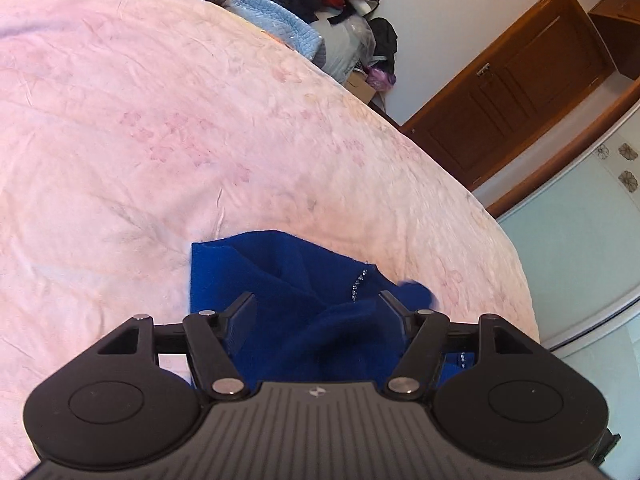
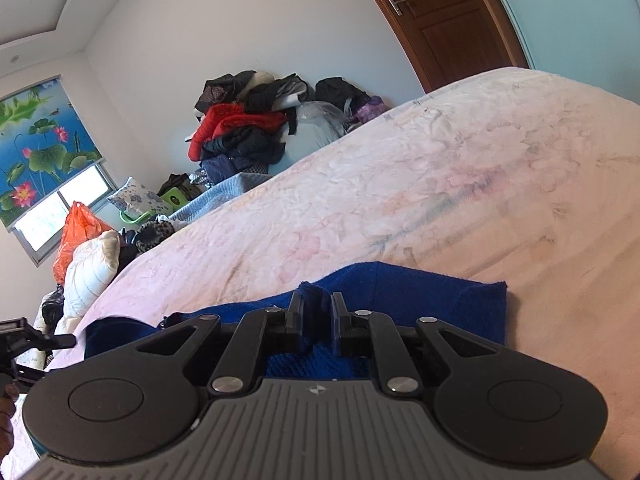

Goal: Fold small clothes

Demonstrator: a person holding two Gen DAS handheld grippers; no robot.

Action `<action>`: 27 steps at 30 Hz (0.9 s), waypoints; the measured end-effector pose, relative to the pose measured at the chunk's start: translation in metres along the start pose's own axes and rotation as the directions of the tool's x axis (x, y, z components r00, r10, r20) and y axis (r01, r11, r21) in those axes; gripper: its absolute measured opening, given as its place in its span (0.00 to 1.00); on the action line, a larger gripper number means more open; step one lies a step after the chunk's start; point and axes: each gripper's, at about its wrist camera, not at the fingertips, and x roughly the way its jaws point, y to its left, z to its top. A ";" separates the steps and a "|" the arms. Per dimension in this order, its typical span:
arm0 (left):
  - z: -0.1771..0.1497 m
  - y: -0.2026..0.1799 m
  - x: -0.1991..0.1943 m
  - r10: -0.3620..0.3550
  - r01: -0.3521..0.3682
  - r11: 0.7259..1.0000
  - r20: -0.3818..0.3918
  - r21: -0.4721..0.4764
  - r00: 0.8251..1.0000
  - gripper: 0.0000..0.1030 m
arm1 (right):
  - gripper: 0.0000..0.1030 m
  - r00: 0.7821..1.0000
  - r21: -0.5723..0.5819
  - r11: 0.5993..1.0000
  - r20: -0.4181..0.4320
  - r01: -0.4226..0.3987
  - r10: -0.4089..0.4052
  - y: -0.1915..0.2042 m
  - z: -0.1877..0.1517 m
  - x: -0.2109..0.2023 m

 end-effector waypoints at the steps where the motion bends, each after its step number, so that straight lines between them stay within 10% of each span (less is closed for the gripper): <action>1: -0.002 -0.001 -0.003 -0.016 0.016 1.000 -0.001 0.006 1.000 0.64 | 0.16 1.000 0.004 1.000 -0.002 0.002 -0.002 -0.001 0.000 0.001; 13: -0.044 -0.066 0.022 -0.063 0.085 0.927 -0.072 0.366 0.995 0.64 | 0.16 0.999 -0.030 0.999 -0.011 0.037 -0.038 0.002 0.008 0.007; 18: -0.028 -0.059 0.049 0.177 -0.205 0.910 0.108 0.362 0.978 0.64 | 0.56 0.979 -0.025 0.982 0.088 0.189 -0.186 0.003 0.014 -0.008; 23: -0.019 -0.030 0.042 0.193 -0.206 0.953 0.076 0.222 0.978 0.64 | 0.53 1.000 -0.095 0.995 -0.010 0.014 -0.015 0.011 0.014 -0.020; 27: -0.035 -0.045 0.036 0.174 -0.198 0.933 0.105 0.300 0.979 0.64 | 0.58 0.965 -0.106 0.978 -0.208 -0.182 0.157 0.027 0.005 0.002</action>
